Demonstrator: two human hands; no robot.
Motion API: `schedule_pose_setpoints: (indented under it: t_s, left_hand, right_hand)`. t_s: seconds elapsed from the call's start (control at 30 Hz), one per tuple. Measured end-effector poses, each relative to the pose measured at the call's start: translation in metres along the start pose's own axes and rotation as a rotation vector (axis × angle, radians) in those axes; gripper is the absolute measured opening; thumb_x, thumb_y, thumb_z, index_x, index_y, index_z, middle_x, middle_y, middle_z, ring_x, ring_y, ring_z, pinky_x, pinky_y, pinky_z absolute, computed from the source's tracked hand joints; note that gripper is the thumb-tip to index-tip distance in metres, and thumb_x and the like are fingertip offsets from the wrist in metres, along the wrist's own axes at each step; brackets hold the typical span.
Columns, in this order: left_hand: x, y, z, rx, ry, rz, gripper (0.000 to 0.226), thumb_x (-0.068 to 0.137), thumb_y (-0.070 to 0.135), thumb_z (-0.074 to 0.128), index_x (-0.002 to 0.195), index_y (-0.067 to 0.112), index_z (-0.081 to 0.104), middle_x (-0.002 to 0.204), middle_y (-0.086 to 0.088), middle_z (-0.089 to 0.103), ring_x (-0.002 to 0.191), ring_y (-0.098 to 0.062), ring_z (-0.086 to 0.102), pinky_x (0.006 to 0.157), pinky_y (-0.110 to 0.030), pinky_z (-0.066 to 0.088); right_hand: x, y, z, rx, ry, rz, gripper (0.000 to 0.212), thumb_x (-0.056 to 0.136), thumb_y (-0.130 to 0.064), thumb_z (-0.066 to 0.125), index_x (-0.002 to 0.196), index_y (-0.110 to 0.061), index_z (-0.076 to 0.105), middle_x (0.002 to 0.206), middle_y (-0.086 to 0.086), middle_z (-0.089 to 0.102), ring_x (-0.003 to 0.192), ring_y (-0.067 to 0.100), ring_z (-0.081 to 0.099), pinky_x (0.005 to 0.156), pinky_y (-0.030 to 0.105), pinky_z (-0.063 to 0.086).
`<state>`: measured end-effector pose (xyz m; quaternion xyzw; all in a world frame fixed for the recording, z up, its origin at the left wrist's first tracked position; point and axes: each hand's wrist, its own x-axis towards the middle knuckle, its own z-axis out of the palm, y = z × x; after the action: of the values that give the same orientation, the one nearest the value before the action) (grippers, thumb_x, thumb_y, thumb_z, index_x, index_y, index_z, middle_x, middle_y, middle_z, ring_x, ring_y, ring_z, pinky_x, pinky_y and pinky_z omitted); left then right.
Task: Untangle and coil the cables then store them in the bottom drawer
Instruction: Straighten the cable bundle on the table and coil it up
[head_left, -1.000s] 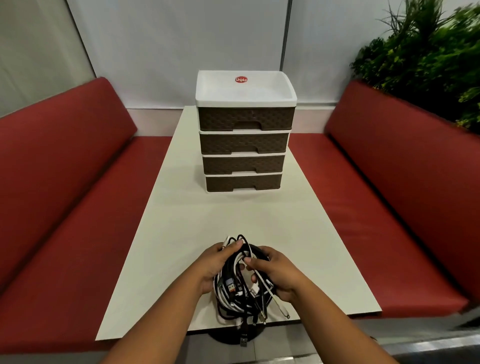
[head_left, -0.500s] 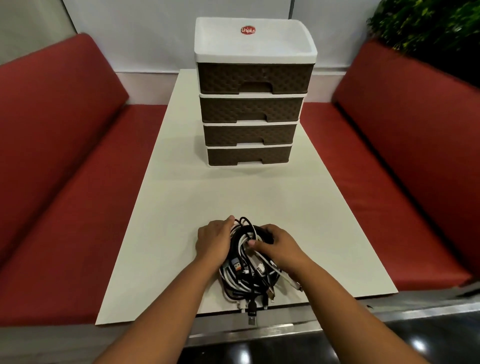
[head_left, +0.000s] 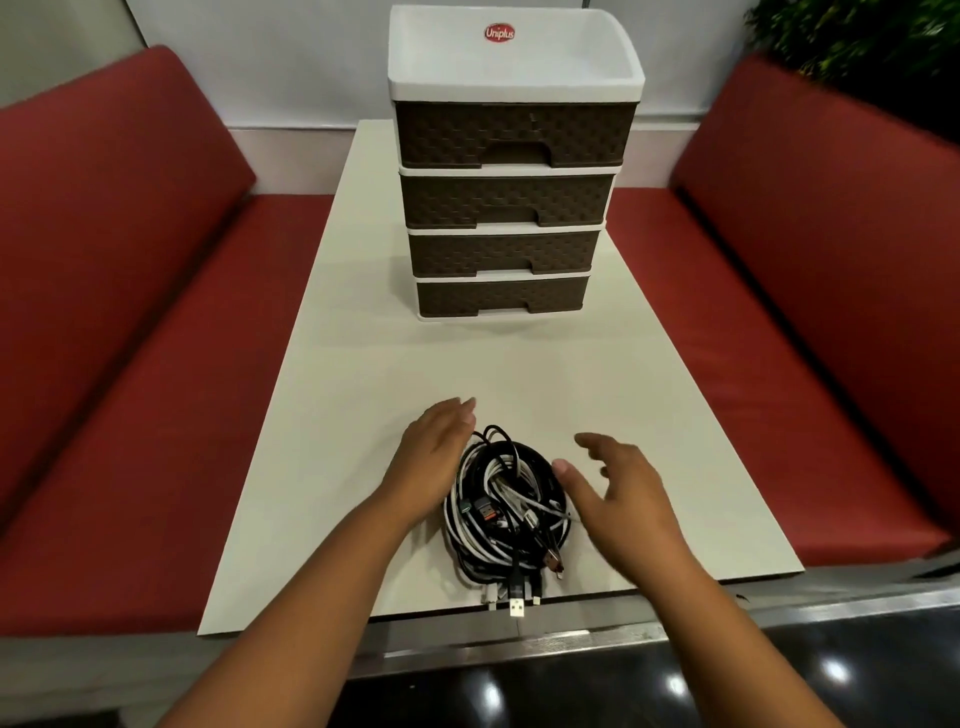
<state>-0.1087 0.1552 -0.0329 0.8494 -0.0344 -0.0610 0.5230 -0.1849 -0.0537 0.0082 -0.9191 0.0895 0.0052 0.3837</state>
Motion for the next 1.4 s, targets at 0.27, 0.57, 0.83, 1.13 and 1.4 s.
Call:
schedule_pose_setpoints:
  t_s: [0.27, 0.57, 0.83, 1.13, 1.4]
  left_hand:
    - [0.002, 0.001, 0.025, 0.261, -0.23, 0.124, 0.039, 0.102, 0.041, 0.044, 0.14, 0.038, 0.049, 0.152, 0.01, 0.038, 0.143, -0.014, 0.027, 0.118, -0.04, 0.022]
    - [-0.02, -0.002, 0.028, 0.088, 0.068, 0.031, 0.031, 0.103, 0.02, 0.041, 0.126, 0.021, 0.061, 0.128, 0.001, 0.053, 0.123, -0.013, 0.048, 0.103, -0.02, 0.031]
    - [-0.043, 0.001, 0.047, 0.153, 0.198, 0.007, 0.039, 0.103, 0.015, 0.041, 0.141, 0.017, 0.05, 0.14, -0.007, 0.045, 0.129, -0.022, 0.044, 0.106, -0.023, 0.03]
    - [-0.055, 0.035, 0.051, 0.743, 0.199, -0.179, 0.05, 0.103, 0.047, 0.021, 0.152, 0.037, 0.025, 0.162, 0.002, 0.017, 0.14, -0.028, 0.024, 0.106, -0.043, 0.032]
    - [-0.05, 0.083, 0.044, 0.809, 0.246, -0.075, 0.051, 0.104, 0.047, 0.021, 0.15, 0.03, 0.033, 0.162, 0.003, 0.019, 0.145, -0.023, 0.017, 0.11, -0.045, 0.026]
  right_hand:
    - [-0.079, -0.01, 0.06, -0.413, 0.065, -0.301, 0.052, 0.083, -0.06, 0.057, 0.129, -0.037, 0.05, 0.134, 0.003, 0.051, 0.129, 0.029, 0.046, 0.093, 0.048, 0.049]
    - [-0.045, 0.023, 0.046, -0.391, 0.107, -0.467, 0.057, 0.076, -0.018, 0.08, 0.122, -0.04, 0.055, 0.124, -0.001, 0.061, 0.125, 0.032, 0.051, 0.094, 0.053, 0.047]
    - [0.002, 0.049, 0.011, -0.35, -0.054, -0.542, 0.045, 0.083, -0.018, 0.071, 0.122, -0.037, 0.064, 0.133, -0.002, 0.059, 0.127, 0.033, 0.047, 0.098, 0.05, 0.045]
    - [-0.001, 0.04, -0.019, -0.06, -0.13, -0.456, 0.033, 0.087, -0.039, 0.069, 0.119, -0.036, 0.067, 0.135, -0.005, 0.053, 0.127, 0.015, 0.043, 0.106, 0.029, 0.034]
    - [0.014, 0.012, -0.043, 0.095, -0.091, -0.32, 0.03, 0.093, -0.034, 0.062, 0.122, -0.028, 0.061, 0.128, -0.006, 0.054, 0.118, 0.009, 0.048, 0.09, 0.018, 0.036]
